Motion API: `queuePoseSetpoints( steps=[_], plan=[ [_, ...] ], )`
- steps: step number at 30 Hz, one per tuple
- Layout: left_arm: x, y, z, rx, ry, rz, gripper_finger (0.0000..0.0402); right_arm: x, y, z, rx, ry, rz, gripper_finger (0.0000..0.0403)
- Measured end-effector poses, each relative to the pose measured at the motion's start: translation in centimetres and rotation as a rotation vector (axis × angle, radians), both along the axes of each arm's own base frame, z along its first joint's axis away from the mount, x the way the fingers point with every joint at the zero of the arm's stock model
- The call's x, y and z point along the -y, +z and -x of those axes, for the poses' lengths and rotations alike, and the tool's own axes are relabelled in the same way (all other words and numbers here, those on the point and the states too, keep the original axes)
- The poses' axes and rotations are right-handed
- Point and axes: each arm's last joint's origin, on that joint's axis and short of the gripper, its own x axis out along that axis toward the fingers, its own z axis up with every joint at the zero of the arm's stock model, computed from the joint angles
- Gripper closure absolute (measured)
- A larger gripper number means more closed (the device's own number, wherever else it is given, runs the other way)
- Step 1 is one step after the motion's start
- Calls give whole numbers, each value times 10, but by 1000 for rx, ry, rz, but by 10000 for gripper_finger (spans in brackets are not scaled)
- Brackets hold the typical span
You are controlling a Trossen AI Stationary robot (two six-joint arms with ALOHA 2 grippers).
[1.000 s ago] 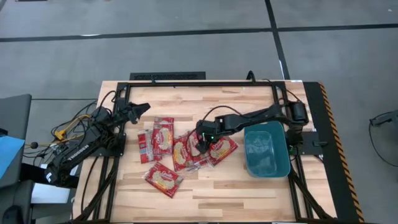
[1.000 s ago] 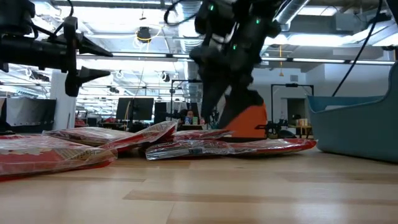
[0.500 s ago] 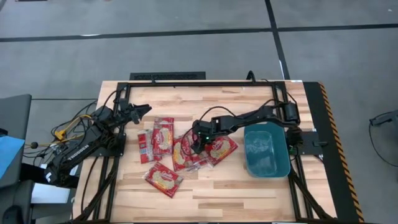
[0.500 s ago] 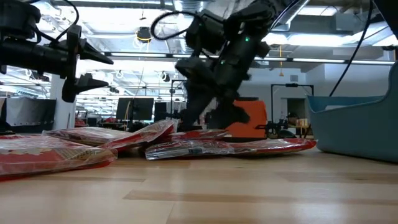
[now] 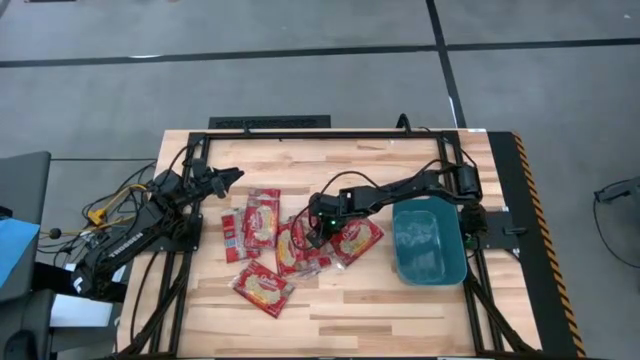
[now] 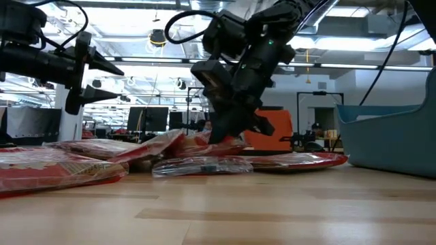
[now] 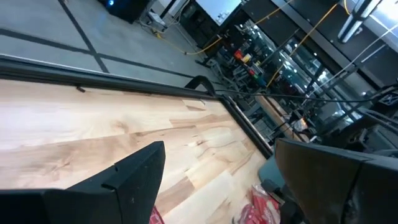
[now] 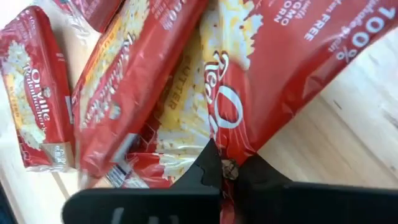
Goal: Sort popcorn bags into baskets
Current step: Put the popcorn bag into the blue bin
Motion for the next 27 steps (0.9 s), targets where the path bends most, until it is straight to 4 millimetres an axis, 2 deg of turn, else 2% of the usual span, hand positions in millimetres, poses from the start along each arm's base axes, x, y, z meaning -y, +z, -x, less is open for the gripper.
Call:
queuePoseSetpoints(
  steps=[4,8,12,15,18,24,27],
  plan=[
    [0,-2,0,-13,2,13,111,1,15,-1,16,-7,8,367],
    [0,-2,0,-12,2,13,111,2,41,4,44,-14,49,381],
    [0,-2,0,-12,6,14,111,2,73,22,44,-30,75,389],
    [0,-2,0,-15,12,16,111,0,101,45,21,-94,129,381],
    [0,-2,0,-16,18,16,111,-2,127,77,-57,-169,183,372],
    [-1,-4,1,-24,50,28,111,-15,161,149,-295,-298,213,384],
    [-1,-4,1,-23,49,32,111,-24,176,181,-352,-362,198,381]
  ],
)
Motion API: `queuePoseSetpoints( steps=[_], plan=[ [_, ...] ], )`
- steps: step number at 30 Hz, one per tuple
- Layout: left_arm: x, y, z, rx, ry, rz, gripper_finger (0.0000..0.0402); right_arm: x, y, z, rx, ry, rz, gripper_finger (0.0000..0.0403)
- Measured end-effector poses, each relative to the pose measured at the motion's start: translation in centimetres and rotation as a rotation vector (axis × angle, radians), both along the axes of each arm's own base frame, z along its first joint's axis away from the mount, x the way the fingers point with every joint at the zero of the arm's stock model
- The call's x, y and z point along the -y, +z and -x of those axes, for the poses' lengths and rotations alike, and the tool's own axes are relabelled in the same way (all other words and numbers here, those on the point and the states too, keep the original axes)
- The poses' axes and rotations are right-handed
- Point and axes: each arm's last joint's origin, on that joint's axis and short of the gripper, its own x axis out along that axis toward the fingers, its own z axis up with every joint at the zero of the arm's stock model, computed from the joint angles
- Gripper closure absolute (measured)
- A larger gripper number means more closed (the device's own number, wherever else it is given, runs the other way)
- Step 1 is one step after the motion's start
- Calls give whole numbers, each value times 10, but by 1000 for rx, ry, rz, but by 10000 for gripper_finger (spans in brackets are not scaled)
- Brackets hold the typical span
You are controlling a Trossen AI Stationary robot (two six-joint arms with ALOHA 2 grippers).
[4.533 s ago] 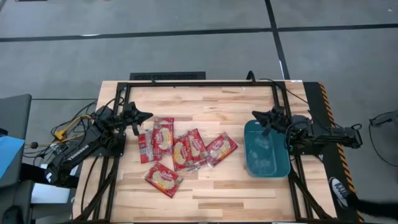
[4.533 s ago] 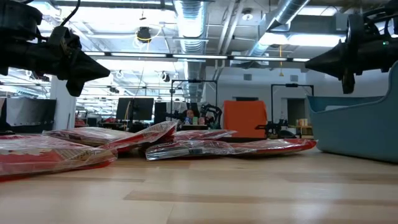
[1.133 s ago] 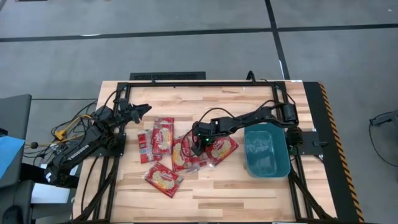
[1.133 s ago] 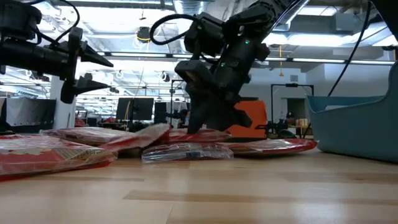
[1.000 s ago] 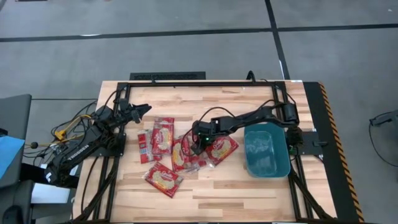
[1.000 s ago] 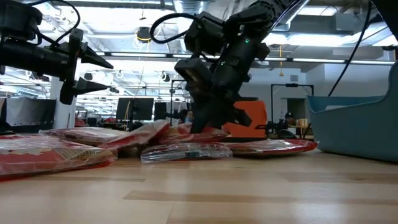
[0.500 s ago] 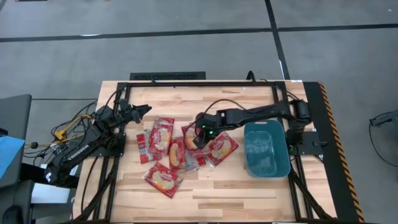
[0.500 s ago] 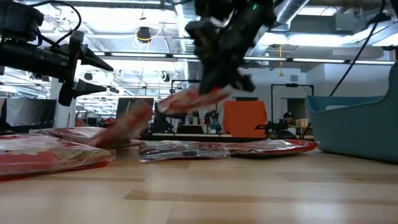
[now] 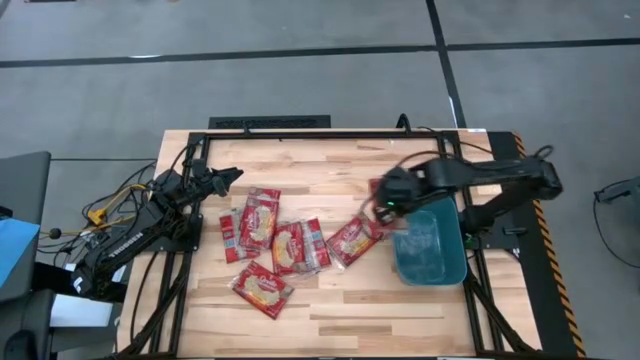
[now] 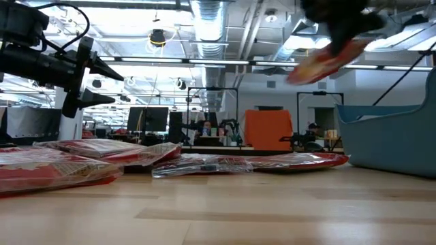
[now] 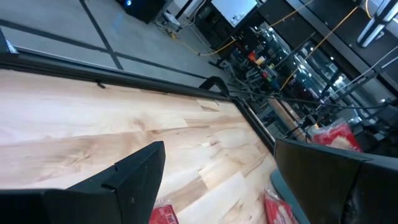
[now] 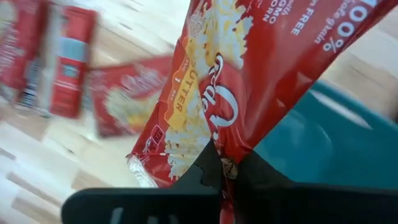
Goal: Sort popcorn bags into baskets
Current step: Put the popcorn bag into the blue bin
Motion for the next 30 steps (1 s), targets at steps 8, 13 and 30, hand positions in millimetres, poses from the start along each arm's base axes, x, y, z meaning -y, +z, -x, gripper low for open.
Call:
queuePoseSetpoints(
  steps=[8,13,30],
  plan=[
    [0,0,0,-2,7,6,111,-31,14,60,-10,-134,-42,377],
    [0,-1,0,-4,10,9,111,-52,-11,74,-81,-175,-44,377],
    [-1,-1,1,-11,43,12,111,-57,-98,77,-142,-169,-137,363]
  ],
)
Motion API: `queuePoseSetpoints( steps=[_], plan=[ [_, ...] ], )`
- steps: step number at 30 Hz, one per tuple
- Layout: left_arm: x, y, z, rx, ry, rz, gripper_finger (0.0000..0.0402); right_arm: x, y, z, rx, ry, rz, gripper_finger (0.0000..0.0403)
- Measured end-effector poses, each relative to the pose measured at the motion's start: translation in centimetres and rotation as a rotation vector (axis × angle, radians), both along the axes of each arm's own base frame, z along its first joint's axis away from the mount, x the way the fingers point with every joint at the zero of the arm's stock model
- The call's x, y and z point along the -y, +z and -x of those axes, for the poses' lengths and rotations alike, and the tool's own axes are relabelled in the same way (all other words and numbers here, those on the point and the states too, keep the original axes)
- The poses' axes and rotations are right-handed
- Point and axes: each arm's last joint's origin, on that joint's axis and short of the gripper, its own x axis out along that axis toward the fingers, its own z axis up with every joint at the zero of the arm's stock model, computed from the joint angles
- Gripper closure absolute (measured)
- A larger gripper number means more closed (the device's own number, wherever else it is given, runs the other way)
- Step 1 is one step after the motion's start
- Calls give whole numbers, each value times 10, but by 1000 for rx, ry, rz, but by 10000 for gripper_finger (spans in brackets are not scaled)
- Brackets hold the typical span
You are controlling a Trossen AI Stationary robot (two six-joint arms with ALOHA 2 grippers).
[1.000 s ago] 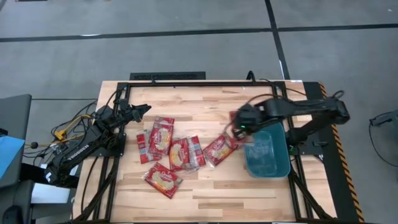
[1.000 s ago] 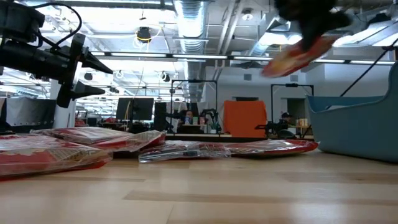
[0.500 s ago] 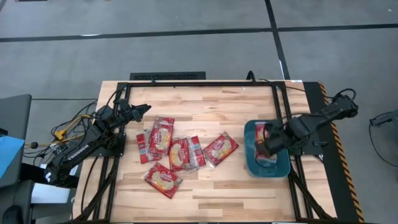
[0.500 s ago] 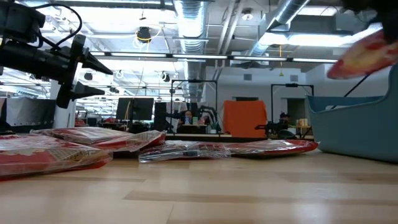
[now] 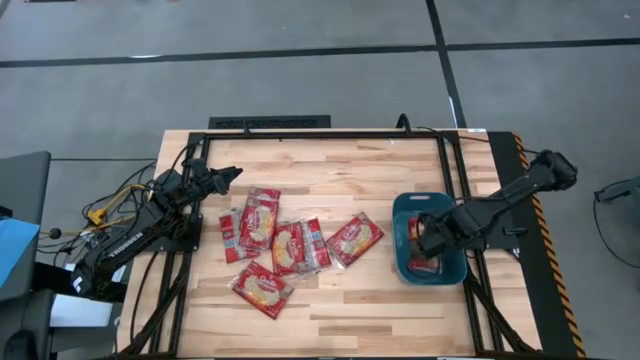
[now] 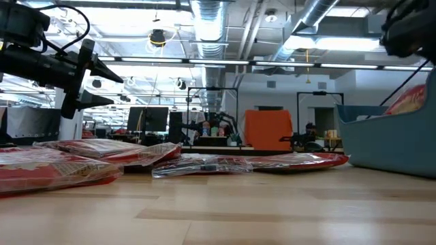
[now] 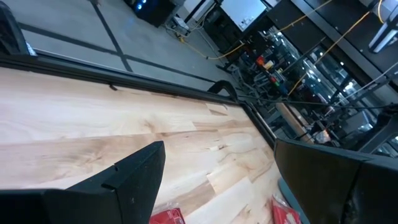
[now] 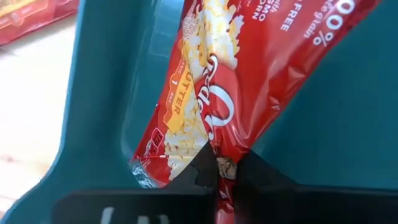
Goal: Sort popcorn bags into baskets
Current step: Put the popcorn bag into the blue bin, then stack the popcorn bag in the blue bin
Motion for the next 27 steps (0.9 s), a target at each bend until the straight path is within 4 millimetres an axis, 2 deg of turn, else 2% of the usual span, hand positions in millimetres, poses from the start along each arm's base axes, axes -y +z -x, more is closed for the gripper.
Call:
queuePoseSetpoints(
  steps=[4,14,17,24,27],
  plan=[
    [0,0,0,0,3,1,111,8,-8,-3,-2,9,4,349],
    [0,0,0,-1,5,2,111,20,-8,-11,13,36,-18,329],
    [0,0,0,-1,7,2,111,21,-8,-12,18,29,-29,299],
    [0,0,0,-9,7,-7,111,25,-8,-11,-9,9,-35,196],
    [0,0,0,-9,7,-7,111,28,3,-15,27,4,-58,172]
  ],
)
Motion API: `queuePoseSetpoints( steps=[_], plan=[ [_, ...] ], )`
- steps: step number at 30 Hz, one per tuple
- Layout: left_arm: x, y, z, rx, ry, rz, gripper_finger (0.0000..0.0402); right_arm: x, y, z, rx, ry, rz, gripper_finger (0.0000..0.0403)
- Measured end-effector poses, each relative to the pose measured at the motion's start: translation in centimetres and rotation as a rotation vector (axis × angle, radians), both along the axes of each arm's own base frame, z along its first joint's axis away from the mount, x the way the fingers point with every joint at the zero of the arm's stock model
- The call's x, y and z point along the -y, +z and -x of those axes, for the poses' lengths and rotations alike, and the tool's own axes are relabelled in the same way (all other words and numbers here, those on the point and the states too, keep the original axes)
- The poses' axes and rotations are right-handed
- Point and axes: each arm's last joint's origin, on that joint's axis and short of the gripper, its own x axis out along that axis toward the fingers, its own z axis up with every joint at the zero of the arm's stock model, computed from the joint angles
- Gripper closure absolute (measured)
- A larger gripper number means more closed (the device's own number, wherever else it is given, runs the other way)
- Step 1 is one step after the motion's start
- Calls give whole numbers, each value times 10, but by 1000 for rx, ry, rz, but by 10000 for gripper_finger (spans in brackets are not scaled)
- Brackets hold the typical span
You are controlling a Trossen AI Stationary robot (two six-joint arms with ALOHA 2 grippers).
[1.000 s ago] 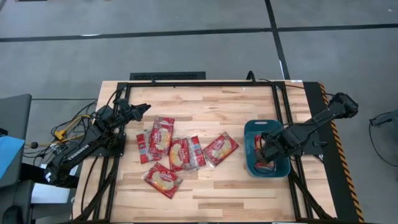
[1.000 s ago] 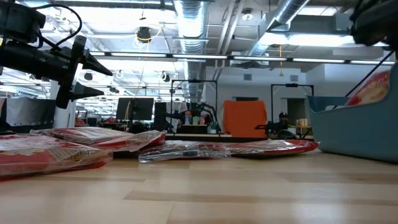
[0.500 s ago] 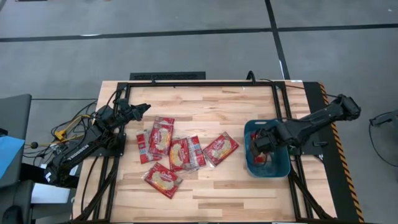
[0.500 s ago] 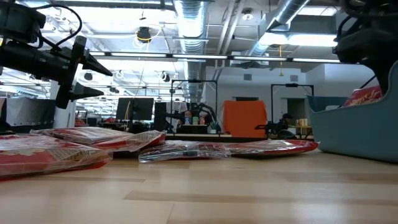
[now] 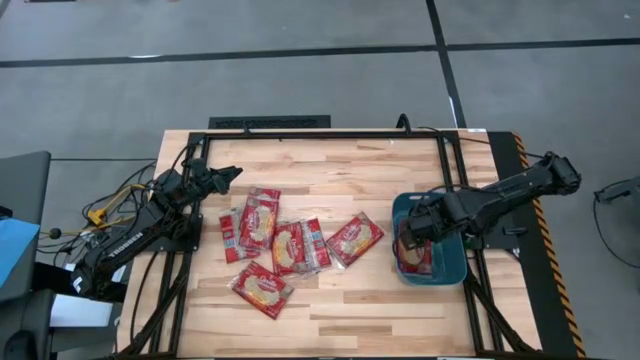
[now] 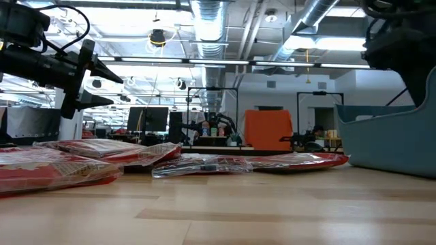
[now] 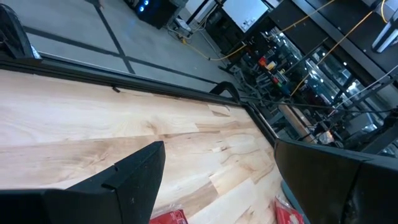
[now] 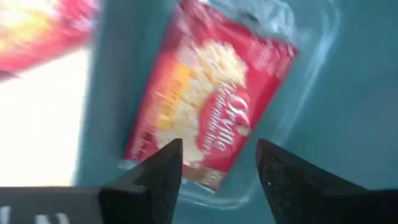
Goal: Sort popcorn bags into baskets
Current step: Stack the popcorn bag in the blue bin
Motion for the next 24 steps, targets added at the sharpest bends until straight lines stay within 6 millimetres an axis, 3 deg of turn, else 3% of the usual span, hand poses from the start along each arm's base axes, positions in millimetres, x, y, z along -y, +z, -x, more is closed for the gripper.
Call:
queuePoseSetpoints(
  steps=[7,12,16,24],
  plan=[
    [0,0,0,1,-5,1,111,13,70,-33,419,84,49,171],
    [0,0,0,1,-5,1,111,24,111,-73,750,349,250,181],
    [0,0,0,1,-5,1,111,29,109,-107,742,576,390,186],
    [-1,-2,-1,-33,-7,-3,111,26,50,-163,388,1100,416,152]
  ],
)
